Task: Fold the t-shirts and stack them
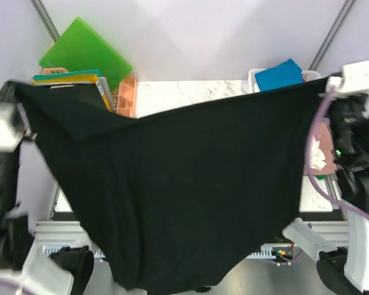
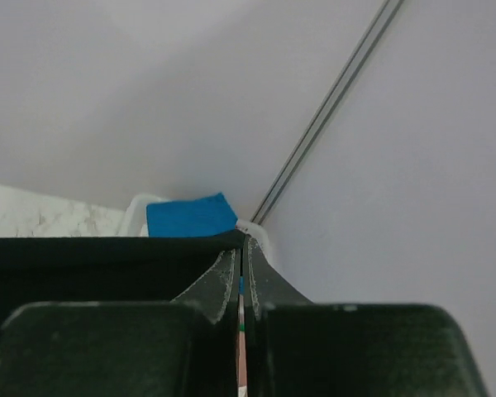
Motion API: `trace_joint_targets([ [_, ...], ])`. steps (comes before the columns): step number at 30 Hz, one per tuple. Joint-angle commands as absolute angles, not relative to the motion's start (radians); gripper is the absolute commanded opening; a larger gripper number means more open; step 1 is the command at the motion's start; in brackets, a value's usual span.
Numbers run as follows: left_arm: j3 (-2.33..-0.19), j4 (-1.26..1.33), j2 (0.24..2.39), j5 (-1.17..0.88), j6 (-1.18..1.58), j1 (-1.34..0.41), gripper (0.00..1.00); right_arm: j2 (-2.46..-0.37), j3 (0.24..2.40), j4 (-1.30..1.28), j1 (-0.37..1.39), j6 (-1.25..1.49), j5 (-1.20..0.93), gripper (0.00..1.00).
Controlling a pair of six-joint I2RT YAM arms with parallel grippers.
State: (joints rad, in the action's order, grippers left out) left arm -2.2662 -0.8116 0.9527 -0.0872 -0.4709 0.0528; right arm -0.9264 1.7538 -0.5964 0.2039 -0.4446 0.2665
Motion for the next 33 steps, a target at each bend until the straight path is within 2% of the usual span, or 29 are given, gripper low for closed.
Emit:
trace_joint_targets([
  [1,-2.153,-0.787,1.074,-0.097,-0.456,0.057,0.02,-0.960,1.619,-0.480,0.206,-0.477,0.304,0.00],
  [8,-1.915,-0.657,1.222,-0.138,-0.426,0.057,0.02,-1.086,1.321,-0.293,0.206,-0.476,0.268,0.00],
  [12,-1.798,-0.575,1.336,-0.135,-0.431,0.051,0.02,-1.313,1.275,-0.096,0.198,-0.515,0.316,0.00],
  [17,-1.720,-0.404,1.482,-0.114,-0.451,0.018,0.02,-1.656,1.403,0.055,0.192,-0.509,0.379,0.00],
  [20,-1.768,-0.362,1.596,-0.114,-0.434,0.017,0.02,-1.820,1.544,0.048,0.189,-0.474,0.380,0.00],
  [22,-1.851,-0.370,1.687,-0.112,-0.419,0.015,0.02,-1.891,1.632,0.049,0.187,-0.448,0.397,0.00],
  [28,-1.977,-0.334,1.799,-0.071,-0.465,-0.041,0.02,-2.083,1.782,0.120,0.187,-0.423,0.463,0.00],
  [31,-2.006,-0.336,1.818,-0.066,-0.448,-0.044,0.02,-2.115,1.824,0.112,0.190,-0.414,0.485,0.00],
  [33,-1.997,-0.333,1.809,-0.071,-0.437,-0.046,0.06,-2.109,1.819,0.107,0.192,-0.403,0.468,0.33],
])
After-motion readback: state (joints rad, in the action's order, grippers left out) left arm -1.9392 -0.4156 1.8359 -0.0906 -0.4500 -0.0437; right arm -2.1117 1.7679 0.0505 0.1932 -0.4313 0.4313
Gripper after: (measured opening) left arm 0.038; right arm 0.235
